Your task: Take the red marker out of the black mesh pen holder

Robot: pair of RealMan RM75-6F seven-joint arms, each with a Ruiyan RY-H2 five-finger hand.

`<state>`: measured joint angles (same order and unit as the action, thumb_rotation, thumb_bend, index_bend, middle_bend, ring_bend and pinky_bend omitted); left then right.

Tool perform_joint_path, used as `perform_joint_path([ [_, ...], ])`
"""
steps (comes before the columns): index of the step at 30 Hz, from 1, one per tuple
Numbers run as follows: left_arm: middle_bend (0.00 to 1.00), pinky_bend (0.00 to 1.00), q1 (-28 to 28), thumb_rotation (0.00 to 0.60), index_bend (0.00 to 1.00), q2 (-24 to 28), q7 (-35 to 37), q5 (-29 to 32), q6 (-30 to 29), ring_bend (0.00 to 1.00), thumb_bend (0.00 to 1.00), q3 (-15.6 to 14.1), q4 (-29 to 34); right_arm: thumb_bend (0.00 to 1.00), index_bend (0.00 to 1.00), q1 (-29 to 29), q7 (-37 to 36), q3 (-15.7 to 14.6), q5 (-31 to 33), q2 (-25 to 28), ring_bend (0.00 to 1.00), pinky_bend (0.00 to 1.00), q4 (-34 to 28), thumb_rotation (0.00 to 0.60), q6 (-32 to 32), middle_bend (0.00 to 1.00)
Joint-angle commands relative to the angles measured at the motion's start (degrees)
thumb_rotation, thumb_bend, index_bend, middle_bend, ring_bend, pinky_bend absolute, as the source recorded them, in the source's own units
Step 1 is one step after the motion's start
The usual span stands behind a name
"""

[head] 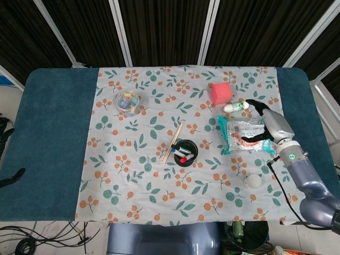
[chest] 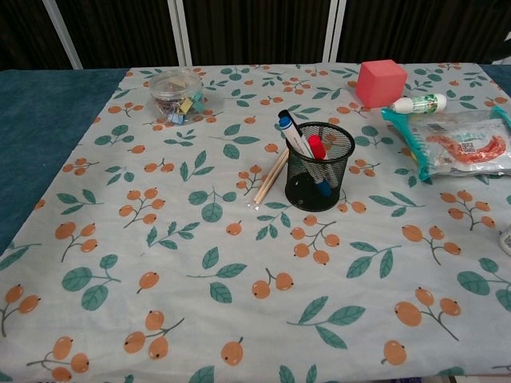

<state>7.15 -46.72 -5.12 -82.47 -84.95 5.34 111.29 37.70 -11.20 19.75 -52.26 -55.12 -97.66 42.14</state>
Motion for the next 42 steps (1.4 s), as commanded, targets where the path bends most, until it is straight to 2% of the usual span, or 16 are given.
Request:
perform_joint_path([
  [1,0.00,0.00,0.0,0.600,0.08,0.1,0.3,0.1,-0.1,0.00,0.18,0.1,-0.1,0.01,0.15,0.7,-1.3,0.3,-0.8,0.0,0.10,0.18,-0.8,0.600,-1.4,0.17],
  [9,0.00,0.00,0.0,0.600,0.08,0.4,1.0,-0.2,0.0,0.00,0.18,0.1,0.1,0.06,0.22,5.4,0.3,0.6,0.1,-2.9,0.10,0.18,-2.4,0.600,-4.1,0.24],
  [13,0.00,0.00,0.0,0.600,0.08,0.5,1.6,0.0,0.0,0.00,0.18,0.2,0.0,0.08,0.28,6.7,2.8,-0.1,-0.4,-3.8,0.10,0.18,-5.1,0.600,-2.8,0.27],
  [18,0.00,0.00,0.0,0.600,0.08,0.8,2.6,0.7,0.4,0.00,0.18,0.4,-0.7,0.09,0.34,4.6,6.4,-2.2,-4.6,-4.4,0.13,0.18,-11.3,0.600,3.6,0.32],
  [23,0.00,0.00,0.1,0.600,0.08,0.9,3.3,0.5,0.4,0.00,0.18,0.5,-0.8,0.13,0.36,2.1,9.8,-4.8,-7.6,-5.9,0.14,0.18,-16.0,0.600,9.3,0.32],
  [25,0.00,0.00,0.0,0.600,0.08,1.1,3.5,0.6,0.3,0.00,0.18,0.6,-0.7,0.14,0.36,0.5,13.4,-6.4,-9.5,-8.0,0.14,0.18,-17.8,0.600,14.2,0.32],
  [28,0.00,0.00,0.0,0.600,0.08,1.1,3.5,0.7,0.3,0.00,0.18,0.6,-0.7,0.18,0.36,-0.8,19.0,-8.3,-11.3,-12.0,0.14,0.18,-17.9,0.600,19.7,0.32],
  [31,0.00,0.00,0.1,0.600,0.08,1.0,3.4,0.5,0.4,0.00,0.18,0.5,-0.6,0.21,0.37,-1.4,21.9,-9.2,-11.4,-15.6,0.14,0.18,-16.7,0.600,22.4,0.32],
  [35,0.00,0.00,0.1,0.600,0.08,0.9,3.3,0.6,0.6,0.00,0.18,0.5,-0.7,0.29,0.40,-2.2,22.6,-9.7,-11.3,-18.7,0.14,0.18,-16.1,0.600,24.3,0.35],
  [42,0.00,0.00,0.2,0.600,0.08,0.9,3.6,1.1,0.7,0.00,0.18,0.7,-0.9,0.29,0.43,-2.9,25.5,-11.2,-12.8,-23.6,0.16,0.18,-14.3,0.600,26.1,0.40],
])
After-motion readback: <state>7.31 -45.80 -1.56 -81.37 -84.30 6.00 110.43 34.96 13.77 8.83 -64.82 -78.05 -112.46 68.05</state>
